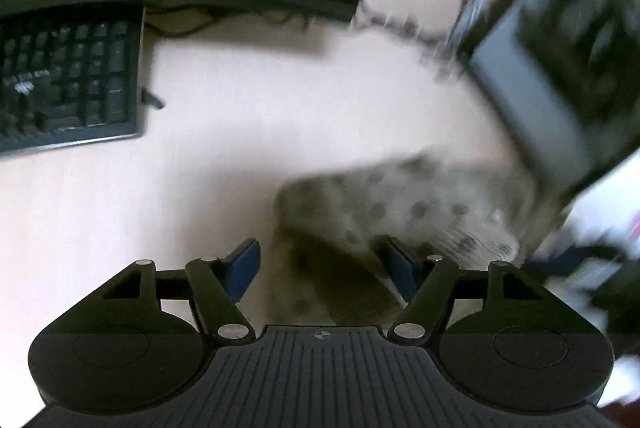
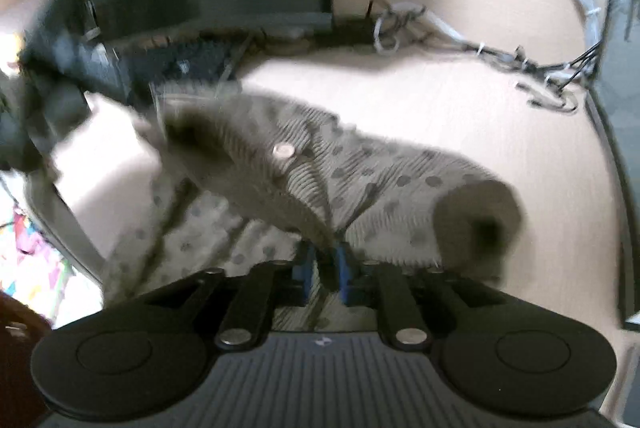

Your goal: Fold clothes

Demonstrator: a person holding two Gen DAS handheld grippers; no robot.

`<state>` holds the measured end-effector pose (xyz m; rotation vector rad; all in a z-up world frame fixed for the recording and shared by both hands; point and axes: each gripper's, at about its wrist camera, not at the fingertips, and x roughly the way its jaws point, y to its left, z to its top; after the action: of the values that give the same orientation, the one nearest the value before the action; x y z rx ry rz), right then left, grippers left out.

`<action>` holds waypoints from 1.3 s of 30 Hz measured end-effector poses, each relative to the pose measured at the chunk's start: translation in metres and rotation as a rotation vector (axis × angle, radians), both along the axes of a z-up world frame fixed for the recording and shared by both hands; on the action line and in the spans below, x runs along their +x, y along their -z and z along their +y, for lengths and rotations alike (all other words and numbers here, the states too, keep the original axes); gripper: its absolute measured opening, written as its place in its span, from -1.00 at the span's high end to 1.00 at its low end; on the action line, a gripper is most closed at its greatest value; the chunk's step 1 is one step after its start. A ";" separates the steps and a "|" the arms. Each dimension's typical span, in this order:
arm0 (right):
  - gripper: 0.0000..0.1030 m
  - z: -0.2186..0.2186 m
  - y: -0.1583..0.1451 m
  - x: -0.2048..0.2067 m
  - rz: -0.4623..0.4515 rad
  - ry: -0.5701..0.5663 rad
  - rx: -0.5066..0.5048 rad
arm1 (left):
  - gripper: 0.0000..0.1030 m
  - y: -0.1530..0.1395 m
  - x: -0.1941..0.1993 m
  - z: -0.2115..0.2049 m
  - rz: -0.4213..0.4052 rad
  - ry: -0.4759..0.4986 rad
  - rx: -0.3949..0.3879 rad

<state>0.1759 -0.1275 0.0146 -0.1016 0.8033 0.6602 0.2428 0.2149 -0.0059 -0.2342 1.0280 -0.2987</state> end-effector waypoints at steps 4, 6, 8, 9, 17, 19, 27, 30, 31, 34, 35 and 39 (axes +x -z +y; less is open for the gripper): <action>-0.21 -0.054 -0.037 0.007 -0.043 0.209 0.084 | -0.42 0.012 -0.011 0.000 0.020 0.038 0.108; -0.24 -0.068 -0.034 0.020 -0.018 0.298 0.112 | -0.42 0.006 -0.014 0.009 0.013 0.021 0.036; -0.25 -0.078 -0.026 0.032 0.024 0.365 0.148 | -0.47 -0.001 -0.013 0.020 0.018 -0.010 -0.114; -0.26 -0.077 -0.018 0.039 0.062 0.378 0.178 | -0.57 -0.002 -0.010 0.024 0.032 -0.030 -0.210; -0.05 -0.038 0.038 0.077 0.238 0.373 0.161 | -0.43 0.024 0.018 0.006 0.196 -0.099 -0.407; 0.17 -0.039 0.043 0.072 0.238 0.348 0.128 | -0.15 0.031 0.022 0.005 0.205 -0.109 -0.414; 0.63 -0.036 0.056 0.099 0.265 0.336 0.195 | 0.72 0.056 0.036 -0.001 0.239 -0.149 -0.442; 0.69 -0.035 0.050 0.132 0.214 0.339 0.232 | 0.74 0.041 0.066 0.006 0.145 -0.168 -0.438; 0.71 -0.035 0.045 0.142 0.198 0.344 0.242 | 0.74 0.033 0.074 0.009 0.108 -0.174 -0.441; 0.71 -0.033 0.035 0.156 0.180 0.316 0.226 | 0.74 0.006 0.085 0.013 0.031 -0.150 -0.402; 0.71 -0.033 0.037 0.154 0.188 0.301 0.201 | 0.74 0.004 0.083 0.013 0.030 -0.136 -0.379; 0.66 -0.036 0.055 0.129 0.239 0.248 0.110 | 0.70 0.019 0.049 0.004 0.121 -0.065 -0.258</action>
<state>0.3053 -0.1632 -0.0403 0.1777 0.9892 0.4850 0.2922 0.2184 -0.0250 -0.5223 1.0984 -0.3617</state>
